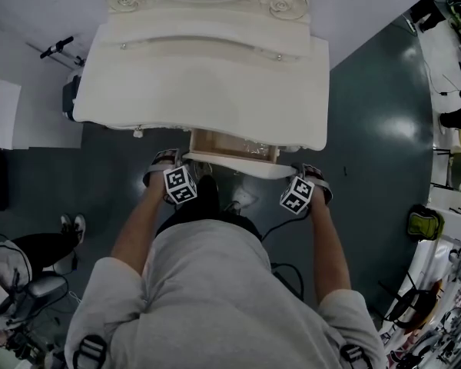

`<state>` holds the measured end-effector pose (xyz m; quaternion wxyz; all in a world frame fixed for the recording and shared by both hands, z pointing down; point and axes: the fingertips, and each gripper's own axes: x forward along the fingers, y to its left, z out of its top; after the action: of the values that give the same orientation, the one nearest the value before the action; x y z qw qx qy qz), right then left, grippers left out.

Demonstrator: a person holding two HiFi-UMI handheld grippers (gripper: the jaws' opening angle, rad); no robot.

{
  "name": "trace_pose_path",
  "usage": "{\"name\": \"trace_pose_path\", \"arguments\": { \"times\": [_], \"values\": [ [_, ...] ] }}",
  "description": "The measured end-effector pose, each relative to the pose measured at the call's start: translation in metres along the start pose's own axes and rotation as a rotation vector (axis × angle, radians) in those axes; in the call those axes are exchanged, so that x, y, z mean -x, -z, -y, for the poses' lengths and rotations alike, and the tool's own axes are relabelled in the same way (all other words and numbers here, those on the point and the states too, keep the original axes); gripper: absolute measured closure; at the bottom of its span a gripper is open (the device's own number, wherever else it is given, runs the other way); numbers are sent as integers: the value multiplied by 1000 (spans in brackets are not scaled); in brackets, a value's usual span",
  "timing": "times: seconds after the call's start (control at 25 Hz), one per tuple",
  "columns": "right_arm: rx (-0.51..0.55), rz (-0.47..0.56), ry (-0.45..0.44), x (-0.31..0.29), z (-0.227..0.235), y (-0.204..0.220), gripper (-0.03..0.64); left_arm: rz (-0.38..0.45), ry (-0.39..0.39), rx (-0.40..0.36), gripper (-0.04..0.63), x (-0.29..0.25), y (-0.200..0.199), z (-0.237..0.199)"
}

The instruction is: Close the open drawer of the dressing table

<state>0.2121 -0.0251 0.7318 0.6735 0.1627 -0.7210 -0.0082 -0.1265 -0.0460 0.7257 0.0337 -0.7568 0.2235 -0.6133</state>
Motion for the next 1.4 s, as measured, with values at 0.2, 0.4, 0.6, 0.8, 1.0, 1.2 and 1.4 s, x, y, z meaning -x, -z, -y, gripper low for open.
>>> {"name": "trace_pose_path", "arguments": {
  "times": [0.2, 0.4, 0.6, 0.8, 1.0, 1.2, 1.4],
  "values": [
    [-4, 0, -5, -1, 1, -1, 428, 9, 3, -4, 466, -1, 0, -2],
    [-4, -2, -7, -2, 1, 0, 428, 13, 3, -3, 466, -1, -1, -1],
    [-5, -4, -5, -1, 2, 1, 426, 16, 3, -8, 466, 0, -2, -2],
    [-7, -6, -7, -2, 3, 1, 426, 19, 0, -6, 466, -1, -2, -3],
    [-4, -7, 6, -3, 7, 2, 426, 20, -4, -6, 466, -1, -3, -6],
    [-6, -10, 8, -5, 10, 0, 426, 19, -3, -7, 466, -4, -3, -9],
    [-8, -16, 8, -8, 14, 0, 426, 24, -3, -9, 466, -7, -4, -14]
  ]
}}
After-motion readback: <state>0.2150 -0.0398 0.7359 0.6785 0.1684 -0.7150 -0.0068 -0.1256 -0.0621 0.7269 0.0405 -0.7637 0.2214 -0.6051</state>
